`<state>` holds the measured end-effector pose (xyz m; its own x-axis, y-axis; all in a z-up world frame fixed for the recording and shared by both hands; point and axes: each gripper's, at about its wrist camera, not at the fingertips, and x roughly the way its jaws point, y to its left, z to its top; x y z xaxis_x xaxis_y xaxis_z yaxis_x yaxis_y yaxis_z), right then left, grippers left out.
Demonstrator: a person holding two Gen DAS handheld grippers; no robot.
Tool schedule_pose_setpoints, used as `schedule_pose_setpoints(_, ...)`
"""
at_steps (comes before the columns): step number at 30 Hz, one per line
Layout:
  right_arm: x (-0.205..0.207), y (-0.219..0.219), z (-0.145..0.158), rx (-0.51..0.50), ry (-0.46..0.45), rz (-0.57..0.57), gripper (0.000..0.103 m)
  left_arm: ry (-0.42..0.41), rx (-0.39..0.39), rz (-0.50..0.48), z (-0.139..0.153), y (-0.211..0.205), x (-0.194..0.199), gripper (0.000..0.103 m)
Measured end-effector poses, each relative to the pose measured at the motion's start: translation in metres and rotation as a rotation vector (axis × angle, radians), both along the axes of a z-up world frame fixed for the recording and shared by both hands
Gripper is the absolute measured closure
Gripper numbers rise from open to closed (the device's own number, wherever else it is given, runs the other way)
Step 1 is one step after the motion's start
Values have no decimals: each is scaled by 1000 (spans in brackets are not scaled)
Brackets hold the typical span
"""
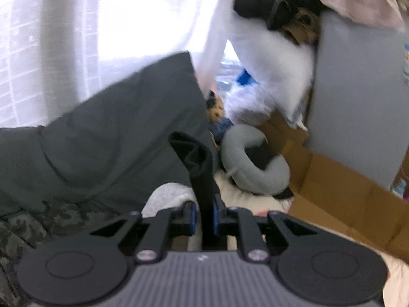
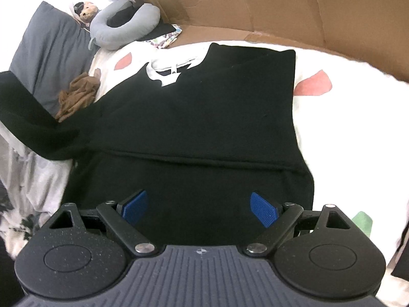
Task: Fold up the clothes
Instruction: 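Grasp the black sleeve end with the left tool and lift it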
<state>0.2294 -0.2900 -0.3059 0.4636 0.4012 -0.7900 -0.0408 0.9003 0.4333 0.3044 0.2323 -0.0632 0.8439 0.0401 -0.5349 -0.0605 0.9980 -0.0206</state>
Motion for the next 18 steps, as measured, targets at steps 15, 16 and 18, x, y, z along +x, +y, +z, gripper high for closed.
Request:
schedule_pose_setpoints(15, 5, -6, -14, 88, 51, 15, 12, 38, -90, -166, -117, -76, -12, 90)
schedule_pose_setpoints(16, 6, -5, -14, 83, 53, 19, 12, 42, -97, -174, -126, -80, -13, 90)
schedule_pose_setpoints(18, 8, -4, -15, 69, 56, 28, 12, 53, -113, -193, -145, -88, -17, 90)
